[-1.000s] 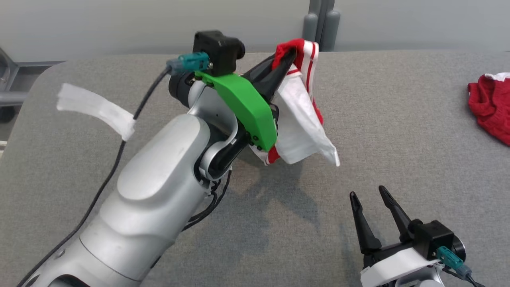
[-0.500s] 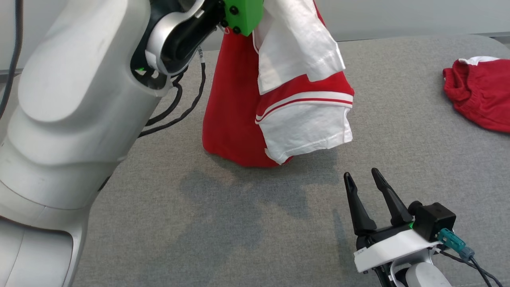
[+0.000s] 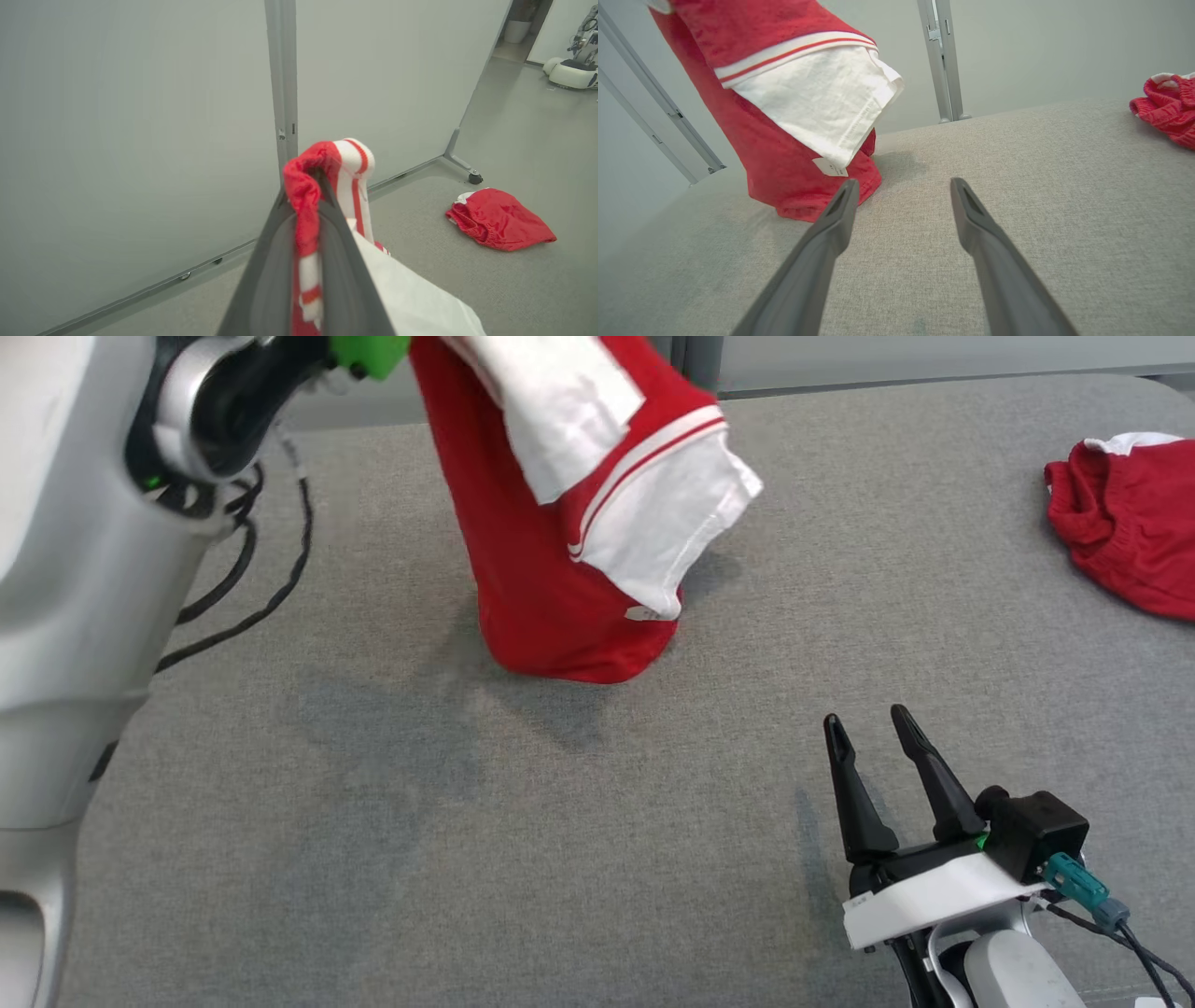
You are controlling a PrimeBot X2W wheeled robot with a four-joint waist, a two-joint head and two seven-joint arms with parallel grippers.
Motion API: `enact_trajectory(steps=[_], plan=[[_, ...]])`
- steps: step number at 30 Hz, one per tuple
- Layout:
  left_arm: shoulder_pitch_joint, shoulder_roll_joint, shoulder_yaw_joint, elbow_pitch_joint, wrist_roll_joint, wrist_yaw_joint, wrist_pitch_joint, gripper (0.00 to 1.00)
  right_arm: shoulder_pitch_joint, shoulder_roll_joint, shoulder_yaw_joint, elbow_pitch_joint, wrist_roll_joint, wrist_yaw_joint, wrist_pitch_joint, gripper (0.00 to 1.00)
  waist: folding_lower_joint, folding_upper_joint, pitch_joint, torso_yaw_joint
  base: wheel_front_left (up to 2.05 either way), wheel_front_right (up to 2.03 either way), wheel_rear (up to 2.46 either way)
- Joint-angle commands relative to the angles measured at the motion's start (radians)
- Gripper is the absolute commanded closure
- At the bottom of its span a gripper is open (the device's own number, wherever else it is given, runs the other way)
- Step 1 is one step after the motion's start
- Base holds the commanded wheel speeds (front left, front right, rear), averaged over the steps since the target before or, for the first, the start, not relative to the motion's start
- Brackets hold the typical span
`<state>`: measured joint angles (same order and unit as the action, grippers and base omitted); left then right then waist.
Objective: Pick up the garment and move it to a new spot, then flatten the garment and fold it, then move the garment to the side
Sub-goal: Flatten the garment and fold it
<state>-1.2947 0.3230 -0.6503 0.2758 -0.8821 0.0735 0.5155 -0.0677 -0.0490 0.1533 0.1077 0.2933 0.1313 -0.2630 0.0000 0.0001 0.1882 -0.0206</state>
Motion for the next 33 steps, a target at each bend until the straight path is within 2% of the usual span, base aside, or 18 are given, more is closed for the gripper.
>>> enact_trajectory(steps=[1, 3, 4, 6, 8, 11, 14, 21, 28, 33], plan=[[0.052, 0.042, 0.01, 0.003, -0.004, -0.003, 0.001, 1.0, -0.002, -0.003, -0.006, -0.001, -0.016, -0.001, -0.004, 0.0, 0.0, -0.0001, 0.01, 0.014, 0.0, 0.0, 0.0], [0.102, 0.112, 0.021, -0.001, -0.002, -0.007, -0.002, 1.0, 0.003, -0.003, -0.01, 0.0, -0.031, -0.001, -0.004, 0.0, 0.0, -0.0001, 0.016, 0.027, 0.0, 0.0, 0.0], [0.171, 0.175, 0.044, -0.001, -0.013, 0.006, -0.018, 1.0, 0.006, -0.003, -0.016, 0.0, -0.046, -0.001, -0.004, 0.0, 0.0, -0.0001, 0.023, 0.044, 0.0, 0.0, 0.0], [0.243, 0.234, 0.07, 0.009, -0.026, 0.015, -0.037, 1.0, 0.007, -0.003, -0.022, 0.001, -0.059, -0.001, -0.004, 0.0, 0.0, -0.0001, 0.028, 0.064, 0.0, 0.0, 0.0], [0.315, 0.279, 0.102, 0.032, -0.047, 0.03, -0.062, 1.0, 0.01, -0.003, -0.024, 0.002, -0.074, -0.001, -0.004, 0.0, 0.0, -0.0001, 0.033, 0.089, 0.0, 0.0, 0.0], [0.412, 0.3, 0.152, 0.094, -0.094, 0.057, -0.11, 1.0, -0.001, -0.003, -0.024, 0.002, -0.1, -0.001, -0.004, 0.0, 0.0, -0.0001, 0.05, 0.128, 0.0, 0.0, 0.0], [0.489, 0.272, 0.195, 0.16, -0.144, 0.063, -0.167, 1.0, -0.025, -0.003, -0.016, 0.005, -0.127, -0.001, -0.004, 0.0, 0.0, -0.0001, 0.07, 0.163, 0.0, 0.0, 0.0], [0.582, 0.206, 0.269, 0.263, -0.221, 0.03, -0.311, 1.0, -0.089, -0.003, 0.016, 0.023, -0.19, -0.001, -0.004, 0.0, 0.0, -0.0001, 0.114, 0.222, 0.0, 0.0, 0.0], [0.561, 0.161, 0.32, 0.345, -0.261, -0.008, -0.397, 1.0, -0.198, -0.003, 0.027, 0.08, -0.231, -0.001, 0.02, 0.0, 0.0, -0.0001, 0.164, 0.271, 0.0, 0.0, 0.0], [0.513, 0.123, 0.338, 0.394, -0.286, -0.049, -0.424, 1.0, -0.337, -0.023, 0.054, 0.184, -0.238, -0.001, 0.075, 0.0, 0.0, -0.0001, 0.21, 0.308, 0.0, 0.0, 0.0]])
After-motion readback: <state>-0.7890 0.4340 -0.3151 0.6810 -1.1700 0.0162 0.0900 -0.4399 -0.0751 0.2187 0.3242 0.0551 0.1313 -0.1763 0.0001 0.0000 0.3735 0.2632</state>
